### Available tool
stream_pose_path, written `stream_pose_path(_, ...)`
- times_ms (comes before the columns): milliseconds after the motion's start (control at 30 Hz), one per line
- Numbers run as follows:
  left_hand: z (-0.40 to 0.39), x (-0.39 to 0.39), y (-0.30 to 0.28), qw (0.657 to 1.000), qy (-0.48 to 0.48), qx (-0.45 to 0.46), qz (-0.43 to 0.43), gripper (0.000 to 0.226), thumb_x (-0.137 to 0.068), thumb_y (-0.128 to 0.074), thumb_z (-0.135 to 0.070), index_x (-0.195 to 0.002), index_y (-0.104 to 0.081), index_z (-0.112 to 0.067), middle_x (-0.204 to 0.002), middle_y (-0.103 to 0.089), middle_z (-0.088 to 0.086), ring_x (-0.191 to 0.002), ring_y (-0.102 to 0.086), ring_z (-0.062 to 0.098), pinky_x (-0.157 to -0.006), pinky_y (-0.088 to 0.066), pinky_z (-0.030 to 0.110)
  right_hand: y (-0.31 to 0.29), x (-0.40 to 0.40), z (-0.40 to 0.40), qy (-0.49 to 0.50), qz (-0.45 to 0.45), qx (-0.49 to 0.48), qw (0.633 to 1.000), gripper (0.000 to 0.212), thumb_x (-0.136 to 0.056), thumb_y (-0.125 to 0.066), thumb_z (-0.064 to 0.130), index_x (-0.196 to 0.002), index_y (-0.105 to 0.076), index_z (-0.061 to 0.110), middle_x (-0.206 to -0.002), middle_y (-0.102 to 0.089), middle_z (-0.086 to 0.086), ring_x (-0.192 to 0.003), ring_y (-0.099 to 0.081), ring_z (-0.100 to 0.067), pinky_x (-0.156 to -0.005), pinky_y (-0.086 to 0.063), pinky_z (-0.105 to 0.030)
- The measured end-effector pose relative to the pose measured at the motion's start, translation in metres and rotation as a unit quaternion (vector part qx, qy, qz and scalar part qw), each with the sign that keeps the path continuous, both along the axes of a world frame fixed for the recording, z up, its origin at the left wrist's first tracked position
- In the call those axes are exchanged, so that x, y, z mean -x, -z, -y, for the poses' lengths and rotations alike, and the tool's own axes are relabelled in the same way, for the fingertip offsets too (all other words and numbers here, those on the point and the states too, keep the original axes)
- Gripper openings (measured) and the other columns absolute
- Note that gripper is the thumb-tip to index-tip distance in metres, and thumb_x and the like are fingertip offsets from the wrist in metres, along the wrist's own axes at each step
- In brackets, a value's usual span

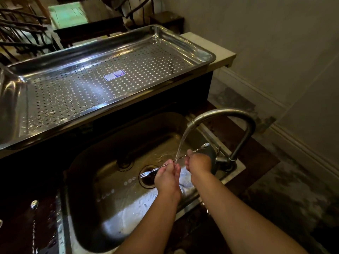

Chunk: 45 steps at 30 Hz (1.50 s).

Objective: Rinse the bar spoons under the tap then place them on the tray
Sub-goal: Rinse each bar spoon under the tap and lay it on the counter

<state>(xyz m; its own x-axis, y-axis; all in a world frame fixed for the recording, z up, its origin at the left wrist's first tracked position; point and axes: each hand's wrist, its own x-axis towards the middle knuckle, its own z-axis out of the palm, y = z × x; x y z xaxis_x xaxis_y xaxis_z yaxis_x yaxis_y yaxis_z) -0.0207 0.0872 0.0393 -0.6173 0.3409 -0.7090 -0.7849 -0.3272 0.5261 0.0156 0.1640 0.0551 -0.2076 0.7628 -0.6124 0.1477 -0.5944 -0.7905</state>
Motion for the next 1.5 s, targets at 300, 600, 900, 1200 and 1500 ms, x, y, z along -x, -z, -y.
stream_pose_path(300,-0.026,-0.012,-0.006,1.0,0.019,-0.007,0.008,0.004,-0.086,-0.065,-0.002,-0.084,-0.062,-0.003,-0.074,-0.066,0.007,-0.06,-0.067,0.013,-0.05,-0.054,0.016,-0.011,-0.021,-0.033,0.116,-0.013,0.002,0.993,0.032,-0.093,-0.058,0.013,-0.061,-0.057,0.009,-0.057,-0.055,-0.002,-0.05,-0.05,-0.012,-0.051,-0.038,-0.023)
stream_pose_path(600,-0.052,-0.023,-0.017,0.997,0.055,-0.04,0.019,0.001,-0.087,-0.063,-0.003,-0.087,-0.064,-0.003,-0.079,-0.066,0.008,-0.068,-0.068,0.013,-0.056,-0.056,0.018,-0.012,-0.039,-0.049,0.127,0.007,-0.094,0.987,0.032,-0.097,-0.049,0.023,-0.065,-0.047,0.021,-0.061,-0.047,0.003,-0.051,-0.043,-0.008,-0.049,-0.037,-0.021)
stream_pose_path(900,-0.049,-0.016,-0.018,0.998,0.017,-0.049,0.029,0.023,-0.095,-0.055,-0.023,-0.087,-0.061,-0.002,-0.071,-0.064,0.011,-0.057,-0.069,0.013,-0.057,-0.059,0.023,-0.004,-0.034,-0.054,0.132,0.027,-0.112,0.985,0.032,-0.097,-0.046,0.027,-0.066,-0.045,0.02,-0.065,-0.044,-0.003,-0.053,-0.041,-0.017,-0.051,-0.036,-0.025)
stream_pose_path(1200,-0.043,-0.012,-0.013,0.998,0.023,-0.04,0.05,0.051,-0.095,-0.043,-0.05,-0.092,-0.062,-0.003,-0.088,-0.068,0.014,-0.078,-0.07,0.021,-0.061,-0.057,0.025,-0.006,-0.027,-0.049,0.174,0.049,-0.097,0.979,0.037,-0.095,-0.049,0.028,-0.104,-0.068,-0.003,-0.099,-0.069,-0.026,-0.099,-0.065,-0.042,-0.074,-0.055,-0.039)
stream_pose_path(1500,-0.017,0.004,-0.004,0.999,-0.022,0.023,0.009,0.014,-0.09,-0.062,-0.012,-0.08,-0.058,-0.003,-0.065,-0.061,0.006,-0.05,-0.065,0.009,-0.05,-0.053,0.018,0.011,-0.008,-0.007,0.12,0.019,-0.037,0.992,0.029,-0.096,-0.053,0.023,-0.074,-0.065,0.009,-0.069,-0.063,-0.004,-0.076,-0.061,-0.024,-0.08,-0.048,-0.039)
